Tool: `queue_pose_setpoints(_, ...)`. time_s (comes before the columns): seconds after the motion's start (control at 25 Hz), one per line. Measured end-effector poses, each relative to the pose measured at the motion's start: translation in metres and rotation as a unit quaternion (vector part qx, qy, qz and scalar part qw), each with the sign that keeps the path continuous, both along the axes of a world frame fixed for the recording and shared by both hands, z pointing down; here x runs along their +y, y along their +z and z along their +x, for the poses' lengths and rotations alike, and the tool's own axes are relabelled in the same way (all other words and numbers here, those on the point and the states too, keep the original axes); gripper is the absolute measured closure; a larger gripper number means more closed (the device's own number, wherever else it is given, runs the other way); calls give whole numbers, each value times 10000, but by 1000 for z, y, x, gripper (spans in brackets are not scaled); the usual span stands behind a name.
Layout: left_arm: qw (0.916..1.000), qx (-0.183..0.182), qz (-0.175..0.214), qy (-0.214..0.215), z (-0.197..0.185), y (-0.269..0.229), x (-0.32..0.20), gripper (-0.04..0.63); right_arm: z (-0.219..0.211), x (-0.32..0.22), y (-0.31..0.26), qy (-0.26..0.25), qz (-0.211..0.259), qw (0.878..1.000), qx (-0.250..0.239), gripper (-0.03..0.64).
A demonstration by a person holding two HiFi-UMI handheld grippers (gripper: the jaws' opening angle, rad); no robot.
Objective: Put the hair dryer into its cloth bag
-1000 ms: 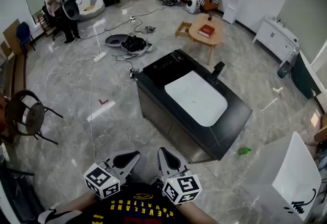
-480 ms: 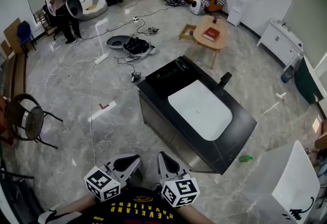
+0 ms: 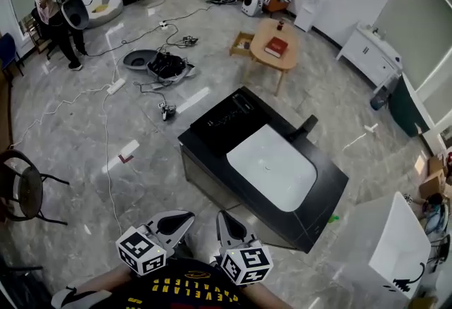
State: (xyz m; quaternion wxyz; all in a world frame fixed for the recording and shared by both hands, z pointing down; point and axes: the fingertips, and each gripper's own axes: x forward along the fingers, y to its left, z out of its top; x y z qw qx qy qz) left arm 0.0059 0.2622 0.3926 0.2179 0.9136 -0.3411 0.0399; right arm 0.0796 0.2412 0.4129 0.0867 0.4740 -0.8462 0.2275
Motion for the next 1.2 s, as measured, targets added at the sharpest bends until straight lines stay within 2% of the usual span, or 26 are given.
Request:
queue_pose_setpoints(0.28,9993,284,-136,200,-37,7,-44,589,-30,-37,-2,320,-38,9991,262,609)
queue_pose_setpoints(0.44,9987,450,-172,145,-47,9,-57,589,-36,-46,-1,370,-130,9985,376,609)
queue_pose_setpoints(0.72,9992,348,-163,147,-51,17,-66,589,-38,-60,8,411,-264,9985,242,609)
queue_pose_setpoints(1.0,9990,196,-16,-391,-76,12,-82,589,-62,-85,7,-63,-165,9998,87,609)
queue_pose_setpoints(1.2,9967,130,-87,-796,-90,14,-96,589,-83,-105,9,-536,-181,9984,15,609)
